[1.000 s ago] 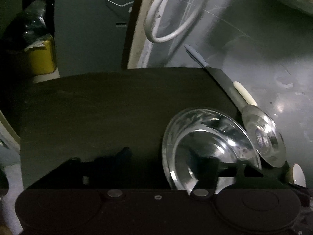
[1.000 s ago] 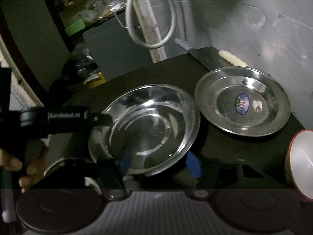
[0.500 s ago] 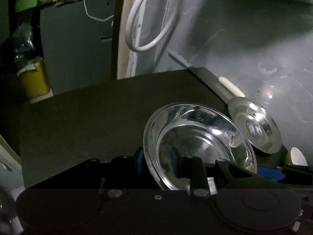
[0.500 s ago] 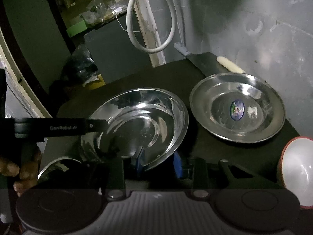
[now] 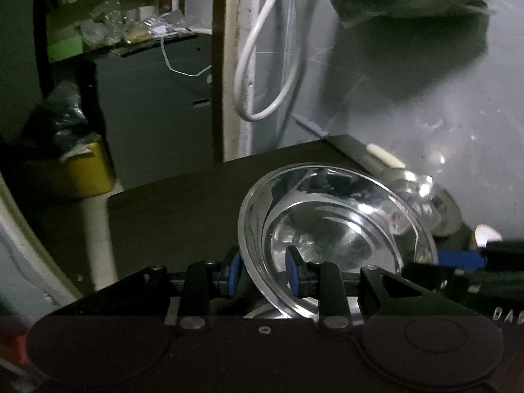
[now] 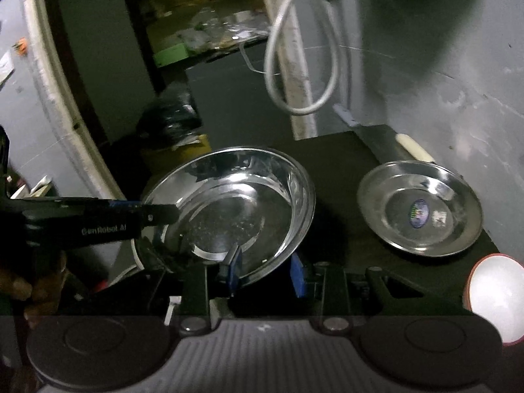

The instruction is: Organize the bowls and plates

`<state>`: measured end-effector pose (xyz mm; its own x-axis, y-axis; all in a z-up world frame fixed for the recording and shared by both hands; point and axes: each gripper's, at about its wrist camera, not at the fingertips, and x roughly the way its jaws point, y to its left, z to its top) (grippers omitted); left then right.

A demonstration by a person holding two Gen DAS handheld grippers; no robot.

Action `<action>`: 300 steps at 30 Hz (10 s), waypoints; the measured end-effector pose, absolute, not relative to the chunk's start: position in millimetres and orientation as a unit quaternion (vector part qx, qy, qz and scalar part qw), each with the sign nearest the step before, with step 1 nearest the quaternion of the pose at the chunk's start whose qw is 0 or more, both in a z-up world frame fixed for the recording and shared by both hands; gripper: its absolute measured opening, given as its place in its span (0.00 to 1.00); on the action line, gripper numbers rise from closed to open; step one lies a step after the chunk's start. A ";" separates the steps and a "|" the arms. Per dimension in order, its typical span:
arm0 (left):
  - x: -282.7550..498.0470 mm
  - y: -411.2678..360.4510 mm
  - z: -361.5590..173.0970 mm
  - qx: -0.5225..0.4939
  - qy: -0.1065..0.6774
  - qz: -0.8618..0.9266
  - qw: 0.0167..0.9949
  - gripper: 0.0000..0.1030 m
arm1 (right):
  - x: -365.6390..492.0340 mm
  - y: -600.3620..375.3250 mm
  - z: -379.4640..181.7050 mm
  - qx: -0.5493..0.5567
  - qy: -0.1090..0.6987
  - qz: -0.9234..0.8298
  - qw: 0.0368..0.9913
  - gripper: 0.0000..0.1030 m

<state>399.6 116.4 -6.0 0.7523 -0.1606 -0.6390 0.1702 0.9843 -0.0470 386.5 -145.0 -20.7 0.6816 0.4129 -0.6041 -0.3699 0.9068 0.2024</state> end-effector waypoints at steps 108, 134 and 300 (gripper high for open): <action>273.7 6.4 183.0 -0.057 0.249 0.038 0.966 0.99 | 283.9 -279.9 155.3 -0.050 0.192 0.194 0.961 1.00; 542.0 -56.9 -26.3 -0.025 0.425 -0.081 0.901 0.90 | 486.4 -276.1 -55.9 0.022 0.382 0.048 0.923 0.72; 218.2 47.7 -30.3 -0.185 0.420 0.061 0.886 0.64 | 270.6 -187.6 -37.1 -0.046 0.421 0.225 0.878 0.65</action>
<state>218.2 47.7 -30.3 0.6394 -0.0465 -0.7674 -0.2641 0.9242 -0.2761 270.6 -187.6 -37.1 0.5446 0.3563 -0.7593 -0.4341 0.8943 0.1083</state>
